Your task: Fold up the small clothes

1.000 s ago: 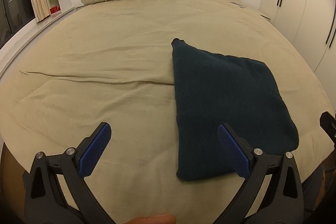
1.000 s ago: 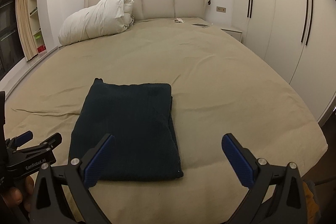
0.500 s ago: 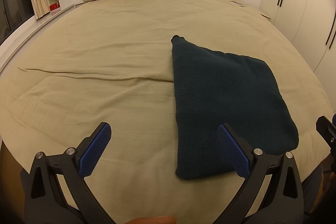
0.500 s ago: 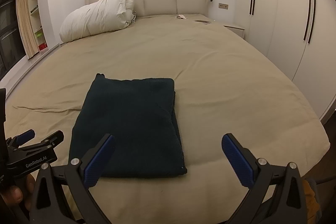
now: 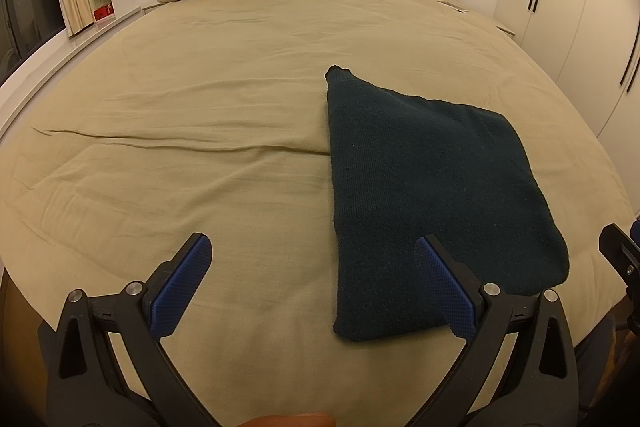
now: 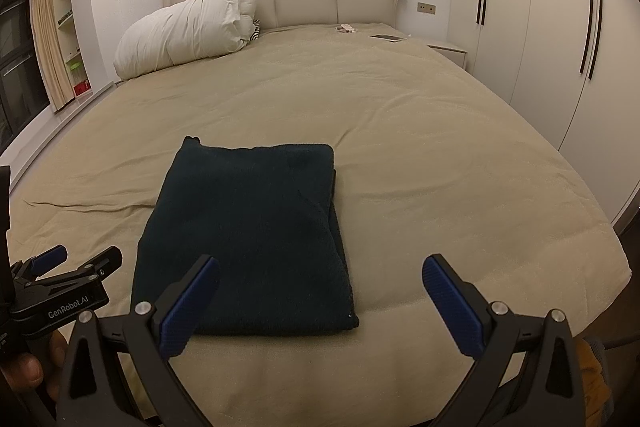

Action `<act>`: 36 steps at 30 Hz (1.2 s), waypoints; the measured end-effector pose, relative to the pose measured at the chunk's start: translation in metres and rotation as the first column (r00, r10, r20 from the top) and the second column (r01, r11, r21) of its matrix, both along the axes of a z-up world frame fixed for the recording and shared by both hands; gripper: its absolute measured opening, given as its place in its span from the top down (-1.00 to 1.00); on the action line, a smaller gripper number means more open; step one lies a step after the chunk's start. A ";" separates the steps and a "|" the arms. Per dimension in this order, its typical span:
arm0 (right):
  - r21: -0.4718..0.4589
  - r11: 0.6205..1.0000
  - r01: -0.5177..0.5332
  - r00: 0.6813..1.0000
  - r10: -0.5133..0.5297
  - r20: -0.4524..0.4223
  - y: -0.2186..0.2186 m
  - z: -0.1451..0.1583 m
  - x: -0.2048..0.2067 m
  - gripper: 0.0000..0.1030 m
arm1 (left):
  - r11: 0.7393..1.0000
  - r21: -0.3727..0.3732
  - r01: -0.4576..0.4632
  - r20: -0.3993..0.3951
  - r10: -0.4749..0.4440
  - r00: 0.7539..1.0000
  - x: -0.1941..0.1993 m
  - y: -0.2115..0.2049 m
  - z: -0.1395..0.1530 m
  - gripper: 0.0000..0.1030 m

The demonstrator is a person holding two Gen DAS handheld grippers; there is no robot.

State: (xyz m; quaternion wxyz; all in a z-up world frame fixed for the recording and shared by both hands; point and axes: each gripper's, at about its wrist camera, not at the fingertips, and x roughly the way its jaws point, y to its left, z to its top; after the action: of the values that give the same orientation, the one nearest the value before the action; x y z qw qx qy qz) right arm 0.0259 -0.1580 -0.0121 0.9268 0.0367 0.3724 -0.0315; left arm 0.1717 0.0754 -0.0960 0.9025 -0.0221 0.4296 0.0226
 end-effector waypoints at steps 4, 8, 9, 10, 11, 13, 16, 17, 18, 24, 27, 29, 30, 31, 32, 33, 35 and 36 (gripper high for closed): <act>0.000 1.000 0.000 1.000 0.000 -0.001 0.000 0.000 0.000 -1.00 | 1.000 0.000 0.001 -0.002 -0.001 1.000 0.000 0.000 -0.001 -1.00; 0.000 1.000 0.000 1.000 0.000 0.000 0.000 0.000 0.000 -1.00 | 1.000 0.001 0.000 -0.004 0.000 1.000 0.001 0.000 -0.003 -1.00; 0.000 1.000 0.000 1.000 0.000 0.000 0.000 0.000 0.000 -1.00 | 1.000 0.001 0.000 -0.004 0.000 1.000 0.001 0.000 -0.003 -1.00; 0.000 1.000 0.000 1.000 0.000 0.000 0.000 0.000 0.000 -1.00 | 1.000 0.001 0.000 -0.004 0.000 1.000 0.001 0.000 -0.003 -1.00; 0.000 1.000 0.000 1.000 0.000 0.000 0.000 0.000 0.000 -1.00 | 1.000 0.000 0.001 -0.003 -0.001 1.000 0.001 0.000 -0.002 -1.00; 0.000 1.000 0.000 1.000 0.000 -0.002 0.001 0.000 0.000 -1.00 | 1.000 0.001 0.000 -0.004 0.000 1.000 0.001 0.000 -0.002 -1.00; 0.001 1.000 0.000 1.000 0.000 -0.002 0.001 -0.001 0.000 -1.00 | 1.000 0.000 0.000 -0.004 0.000 1.000 0.001 0.000 -0.002 -1.00; 0.002 1.000 0.000 1.000 0.000 -0.002 0.001 -0.001 0.000 -1.00 | 1.000 0.000 0.000 -0.005 0.000 1.000 0.001 0.000 -0.003 -1.00; 0.001 1.000 0.000 1.000 0.000 -0.002 0.001 -0.001 0.000 -1.00 | 1.000 0.000 0.000 -0.006 0.000 1.000 0.001 0.000 -0.003 -1.00; 0.001 1.000 -0.001 1.000 0.001 -0.003 0.002 -0.002 -0.001 -1.00 | 1.000 -0.001 0.000 -0.007 0.000 1.000 0.002 0.001 -0.004 -1.00; 0.001 1.000 -0.002 1.000 0.002 -0.005 0.003 -0.004 -0.002 -1.00 | 1.000 0.000 0.000 -0.008 0.000 1.000 0.002 0.001 -0.004 -1.00; 0.002 1.000 -0.003 1.000 0.003 -0.007 0.004 -0.006 -0.002 -1.00 | 1.000 -0.001 0.000 -0.008 0.000 1.000 0.002 0.001 -0.004 -1.00; 0.002 1.000 -0.004 1.000 0.004 -0.007 0.006 -0.007 -0.003 -1.00 | 1.000 -0.001 0.000 -0.008 0.000 1.000 0.002 0.001 -0.004 -1.00; 0.001 1.000 -0.003 1.000 0.003 -0.008 0.004 -0.006 -0.002 -1.00 | 1.000 -0.002 0.000 -0.009 0.000 1.000 0.002 0.002 -0.004 -1.00; 0.002 1.000 -0.004 1.000 0.004 -0.008 0.005 -0.007 -0.003 -1.00 | 1.000 -0.003 0.001 -0.009 -0.001 1.000 0.002 0.002 -0.004 -1.00; 0.003 1.000 -0.004 1.000 0.004 -0.008 0.006 -0.008 -0.005 -1.00 | 1.000 -0.003 0.001 -0.010 -0.001 1.000 0.002 0.002 -0.005 -1.00; 0.004 1.000 -0.005 1.000 0.005 -0.009 0.006 -0.008 -0.005 -1.00 | 1.000 -0.003 0.000 -0.011 0.000 1.000 0.002 0.003 -0.005 -1.00; 0.004 1.000 -0.005 1.000 0.006 -0.010 0.007 -0.009 -0.006 -1.00 | 1.000 -0.003 0.001 -0.011 -0.001 1.000 0.002 0.003 -0.005 -1.00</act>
State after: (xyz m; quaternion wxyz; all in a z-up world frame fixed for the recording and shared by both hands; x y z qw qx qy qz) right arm 0.0195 -0.1509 -0.0210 0.9250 0.0375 0.3771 -0.0283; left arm 0.1735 0.0783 -0.1011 0.9001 -0.0232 0.4345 0.0218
